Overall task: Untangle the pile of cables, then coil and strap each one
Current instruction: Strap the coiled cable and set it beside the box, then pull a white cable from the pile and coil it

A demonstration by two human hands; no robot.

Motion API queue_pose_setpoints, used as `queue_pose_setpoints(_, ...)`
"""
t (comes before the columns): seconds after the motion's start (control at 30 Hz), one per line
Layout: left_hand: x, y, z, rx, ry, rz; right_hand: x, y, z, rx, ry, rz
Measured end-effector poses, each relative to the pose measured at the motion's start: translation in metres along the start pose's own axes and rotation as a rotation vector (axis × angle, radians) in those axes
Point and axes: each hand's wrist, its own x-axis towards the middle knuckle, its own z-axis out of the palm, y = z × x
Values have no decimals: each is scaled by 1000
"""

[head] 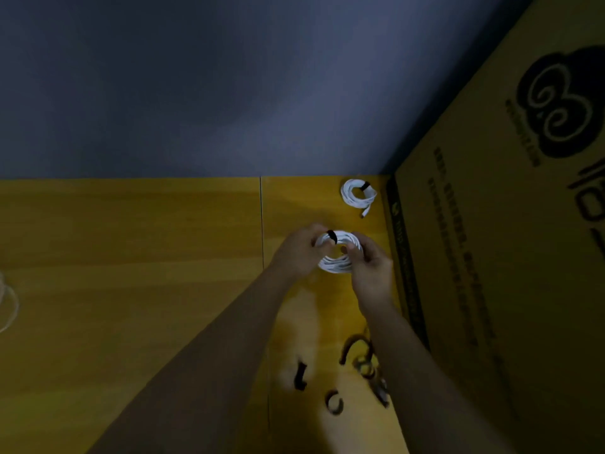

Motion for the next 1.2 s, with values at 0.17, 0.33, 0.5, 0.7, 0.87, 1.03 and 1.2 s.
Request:
queue_pose_setpoints(0.17, 51, 7, 37, 74, 13, 65, 48, 13, -6, 11, 167, 4)
queue_pose_setpoints(0.33, 83, 0, 68, 97, 63, 162, 77, 33, -14, -63, 182, 60)
queue_pose_setpoints(0.5, 106, -9, 82, 208, 108, 156, 88, 46, -17, -17, 111, 167)
queue_pose_setpoints(0.7, 123, 1, 88, 129, 57, 143, 76, 51, -27, -114, 11, 111)
queue_pose_setpoints(0.87, 103, 5, 73, 231, -6, 103, 60, 44, -31, -286, -10, 39)
queue_pose_setpoints(1.03, 41, -4, 27, 673, 188, 77, 30, 29, -27, -509, -91, -80)
queue_pose_setpoints(1.2, -45, -26, -52, 774, 338, -75, 2, 11, 7, -619, -243, -220)
